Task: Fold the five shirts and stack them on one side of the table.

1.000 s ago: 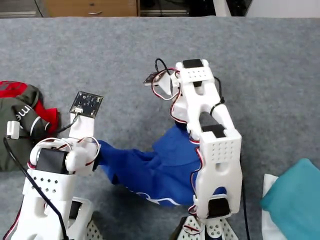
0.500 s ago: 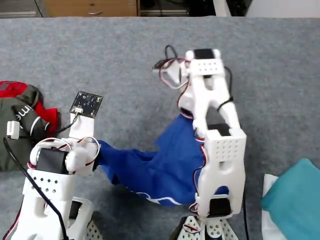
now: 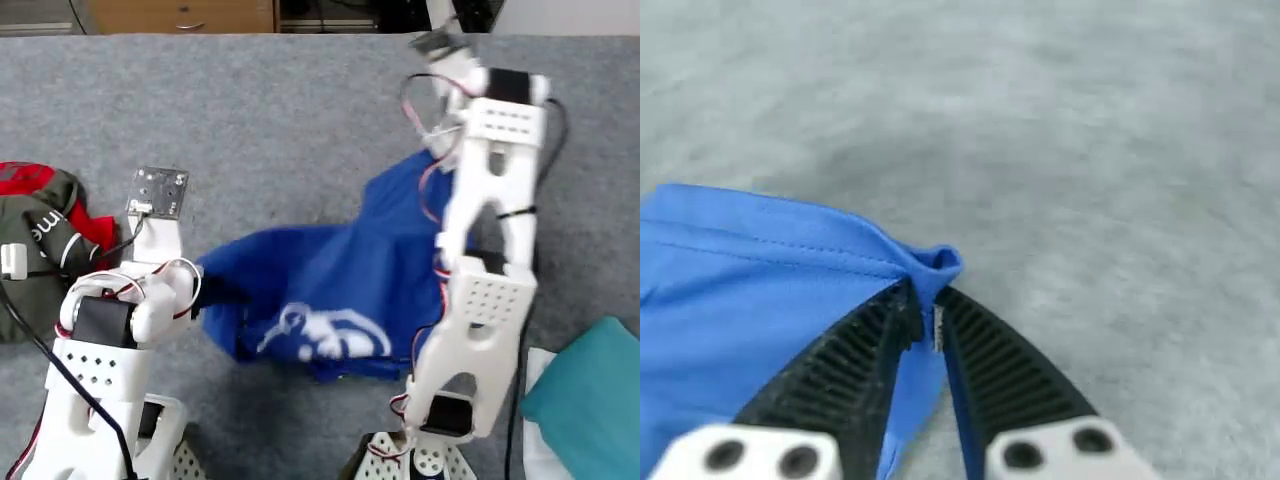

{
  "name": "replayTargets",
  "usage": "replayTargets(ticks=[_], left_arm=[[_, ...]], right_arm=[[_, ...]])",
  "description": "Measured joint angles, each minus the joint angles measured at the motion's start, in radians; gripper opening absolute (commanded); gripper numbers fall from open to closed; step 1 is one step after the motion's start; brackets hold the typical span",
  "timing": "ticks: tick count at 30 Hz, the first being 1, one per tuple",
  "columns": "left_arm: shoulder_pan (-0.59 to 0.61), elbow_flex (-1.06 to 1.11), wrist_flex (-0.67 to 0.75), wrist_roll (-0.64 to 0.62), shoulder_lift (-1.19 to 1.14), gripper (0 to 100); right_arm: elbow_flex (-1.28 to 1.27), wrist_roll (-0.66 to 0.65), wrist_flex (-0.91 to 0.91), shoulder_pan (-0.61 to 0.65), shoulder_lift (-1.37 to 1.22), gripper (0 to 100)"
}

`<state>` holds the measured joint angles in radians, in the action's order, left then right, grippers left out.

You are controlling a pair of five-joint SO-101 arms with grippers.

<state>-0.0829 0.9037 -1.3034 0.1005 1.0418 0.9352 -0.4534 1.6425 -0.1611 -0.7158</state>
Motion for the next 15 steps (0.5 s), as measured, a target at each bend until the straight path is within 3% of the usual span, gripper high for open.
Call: replayTargets(ticks=[5, 10, 15], left_arm=[[0.0, 0.0, 0.043, -0.15, -0.006, 30], [0.003, 0.0, 0.107, -0.19, -0.129, 30], [0.117, -0.1, 0.176, -0.221, -0.354, 30]], right_arm=[[0.008, 0.109, -0.13, -0.11, -0.044, 0.4], [0.008, 0.187, -0.256, -0.183, -0.164, 0.4], [0.008, 0.267, -0.353, -0.213, -0.288, 0.4]])
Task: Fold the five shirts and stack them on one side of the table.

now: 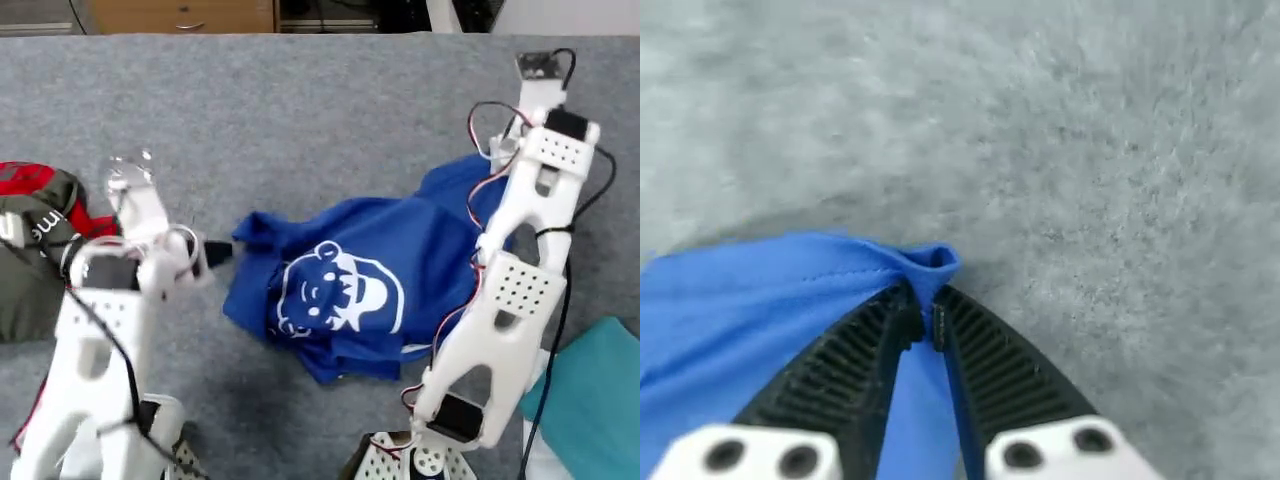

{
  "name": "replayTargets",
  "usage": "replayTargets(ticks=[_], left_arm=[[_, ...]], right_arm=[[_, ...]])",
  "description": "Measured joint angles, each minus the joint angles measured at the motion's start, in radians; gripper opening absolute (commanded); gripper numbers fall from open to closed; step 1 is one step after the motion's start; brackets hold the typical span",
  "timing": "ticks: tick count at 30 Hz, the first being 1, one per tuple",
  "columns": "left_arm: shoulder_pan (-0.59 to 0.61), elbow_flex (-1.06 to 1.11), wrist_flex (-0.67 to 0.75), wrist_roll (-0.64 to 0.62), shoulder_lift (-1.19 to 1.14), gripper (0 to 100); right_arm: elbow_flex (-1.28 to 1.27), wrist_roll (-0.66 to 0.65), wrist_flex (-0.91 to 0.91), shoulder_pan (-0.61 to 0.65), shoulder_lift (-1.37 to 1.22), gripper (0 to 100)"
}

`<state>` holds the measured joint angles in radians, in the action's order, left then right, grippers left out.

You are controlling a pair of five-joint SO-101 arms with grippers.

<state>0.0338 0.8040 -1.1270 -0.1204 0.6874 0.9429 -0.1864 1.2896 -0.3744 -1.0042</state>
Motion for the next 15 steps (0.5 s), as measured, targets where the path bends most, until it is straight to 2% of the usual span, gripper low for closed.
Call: replayTargets(ticks=[2, 6, 15], left_arm=[[0.028, -0.087, 0.003, -0.026, -0.118, 30], [0.006, -0.292, -0.04, -0.06, -0.37, 30], [-0.049, -0.793, -0.302, -0.193, -0.881, 30]], right_arm=[[0.012, 0.028, -0.021, -0.026, -0.021, 0.4], [0.061, 0.037, -0.021, -0.037, -0.04, 0.5], [0.121, 0.009, -0.023, -0.035, -0.08, 0.5]])
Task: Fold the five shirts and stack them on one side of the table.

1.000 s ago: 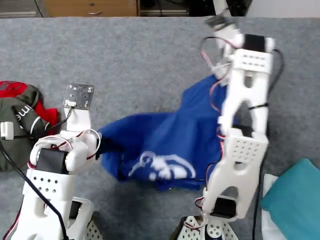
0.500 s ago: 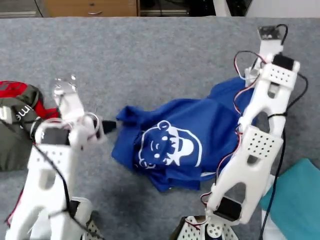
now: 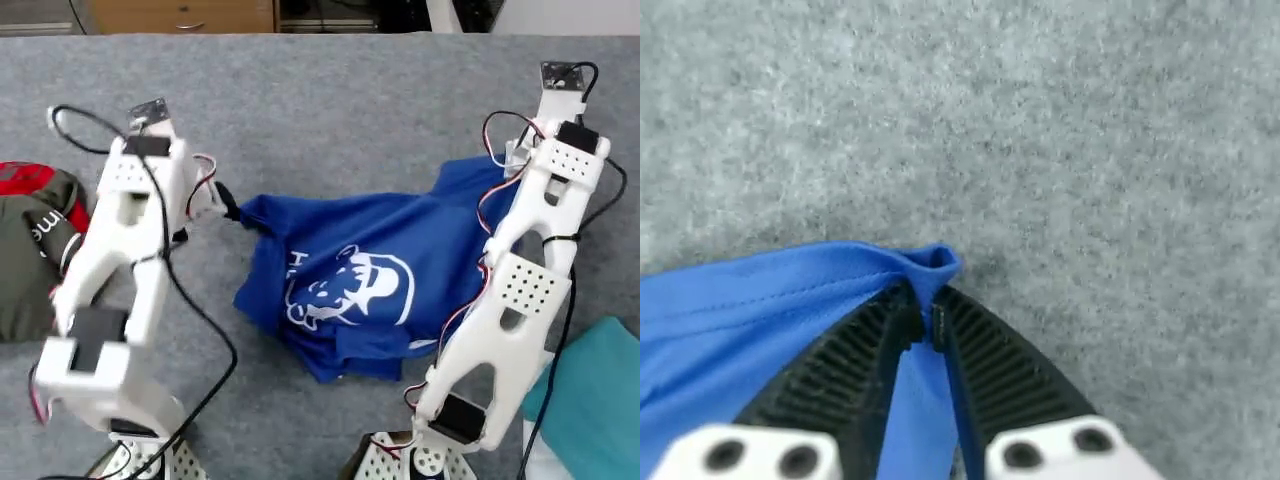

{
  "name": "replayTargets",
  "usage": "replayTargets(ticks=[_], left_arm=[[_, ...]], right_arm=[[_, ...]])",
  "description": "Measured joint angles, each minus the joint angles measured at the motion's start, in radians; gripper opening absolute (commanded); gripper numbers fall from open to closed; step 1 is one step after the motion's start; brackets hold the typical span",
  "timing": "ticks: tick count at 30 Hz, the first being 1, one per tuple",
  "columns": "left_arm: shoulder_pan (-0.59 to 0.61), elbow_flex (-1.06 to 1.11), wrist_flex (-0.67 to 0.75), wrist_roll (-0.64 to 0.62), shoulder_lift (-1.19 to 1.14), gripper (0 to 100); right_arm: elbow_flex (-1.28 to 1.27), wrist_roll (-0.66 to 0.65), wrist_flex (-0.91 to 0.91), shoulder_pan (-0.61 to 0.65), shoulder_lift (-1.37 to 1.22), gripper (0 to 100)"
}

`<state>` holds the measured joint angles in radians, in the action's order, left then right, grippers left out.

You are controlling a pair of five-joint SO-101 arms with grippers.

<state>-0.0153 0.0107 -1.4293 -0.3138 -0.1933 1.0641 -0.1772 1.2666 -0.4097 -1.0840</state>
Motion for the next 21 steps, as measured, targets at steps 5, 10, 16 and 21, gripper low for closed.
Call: replayTargets(ticks=[5, 10, 16, 21], left_arm=[[-0.02, -0.273, -0.175, -0.124, -0.189, 30], [-0.02, -0.489, -0.304, -0.319, -0.288, 30], [-0.046, -0.598, -0.316, -0.483, -0.327, 30], [-0.098, -0.635, -0.316, -0.514, -0.448, 30]], right_arm=[[0.006, 0.0, 0.0, 0.0, 0.0, 0.5], [0.006, -0.014, 0.0, 0.0, 0.0, 0.5], [0.006, -0.035, 0.0, 0.0, 0.0, 0.5], [0.006, -0.035, 0.0, 0.0, 0.0, 0.5]])
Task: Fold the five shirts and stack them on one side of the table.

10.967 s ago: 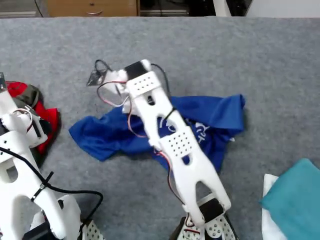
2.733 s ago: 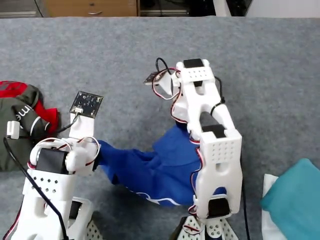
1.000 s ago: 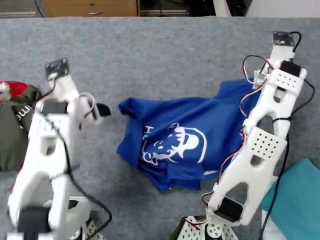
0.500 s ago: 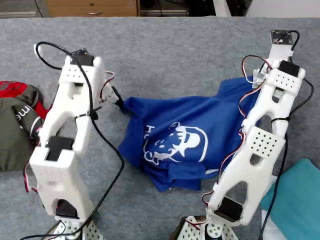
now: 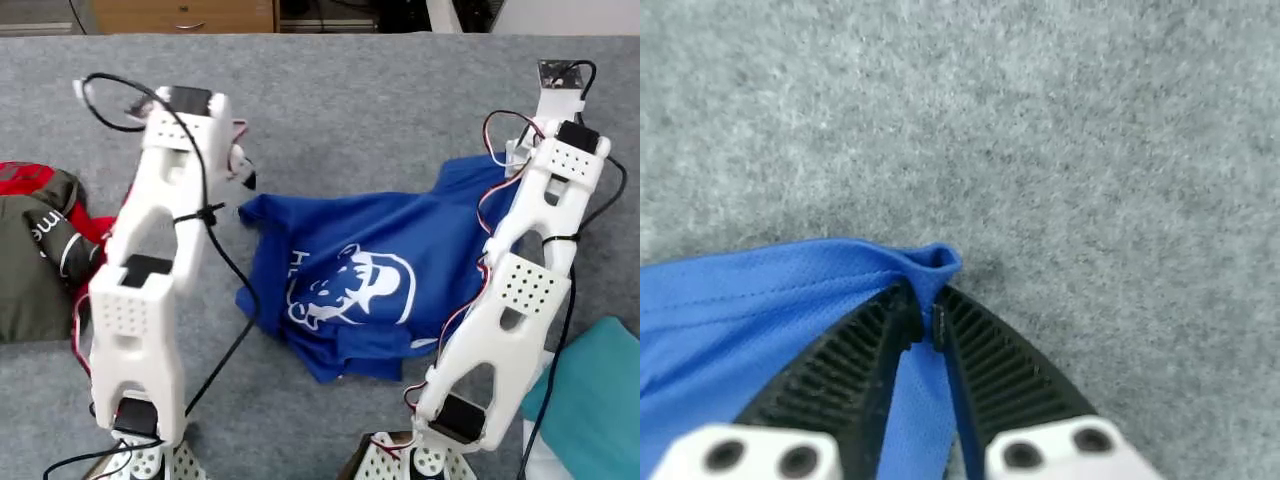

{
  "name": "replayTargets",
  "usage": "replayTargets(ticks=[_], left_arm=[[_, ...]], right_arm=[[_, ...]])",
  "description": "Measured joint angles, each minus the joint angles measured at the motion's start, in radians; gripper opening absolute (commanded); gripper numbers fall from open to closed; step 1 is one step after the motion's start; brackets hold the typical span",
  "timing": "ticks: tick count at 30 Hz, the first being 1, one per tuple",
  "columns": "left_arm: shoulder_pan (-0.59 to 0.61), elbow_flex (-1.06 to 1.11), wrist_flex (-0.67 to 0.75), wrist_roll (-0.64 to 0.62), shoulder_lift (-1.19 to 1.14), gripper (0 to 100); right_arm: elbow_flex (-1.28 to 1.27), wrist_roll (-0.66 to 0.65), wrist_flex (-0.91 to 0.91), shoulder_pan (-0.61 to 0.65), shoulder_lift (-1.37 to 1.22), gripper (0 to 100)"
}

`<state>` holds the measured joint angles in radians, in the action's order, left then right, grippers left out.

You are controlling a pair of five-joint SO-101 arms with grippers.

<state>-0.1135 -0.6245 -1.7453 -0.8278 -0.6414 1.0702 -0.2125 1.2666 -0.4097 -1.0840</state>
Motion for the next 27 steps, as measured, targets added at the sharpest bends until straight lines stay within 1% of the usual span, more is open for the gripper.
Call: replayTargets(ticks=[2, 6, 9, 15, 17, 22, 27], left_arm=[[-0.006, -0.032, 0.0, -0.012, -0.074, 30], [-0.015, -0.15, 0.0, -0.023, -0.213, 24], [-0.015, -0.264, 0.0, -0.023, -0.29, 17], [-0.02, -0.483, 0.002, -0.023, -0.408, 2], [-0.018, -0.552, 0.026, -0.011, -0.453, 2], [-0.008, -0.736, 0.084, 0.08, -0.535, 2], [-0.006, -0.916, 0.095, 0.204, -0.562, 2]], right_arm=[[0.0, 0.0, 0.0, 0.0, 0.0, 0.5], [0.0, 0.0, 0.0, 0.0, 0.0, 0.5], [0.0, 0.0, 0.0, 0.0, 0.0, 0.5], [0.0, 0.0, 0.0, 0.0, 0.0, 0.5], [0.0, 0.0, 0.0, 0.0, 0.0, 0.5], [0.0, 0.0, 0.0, 0.0, 0.0, 0.5], [0.0, 0.0, 0.0, 0.0, 0.0, 0.5]])
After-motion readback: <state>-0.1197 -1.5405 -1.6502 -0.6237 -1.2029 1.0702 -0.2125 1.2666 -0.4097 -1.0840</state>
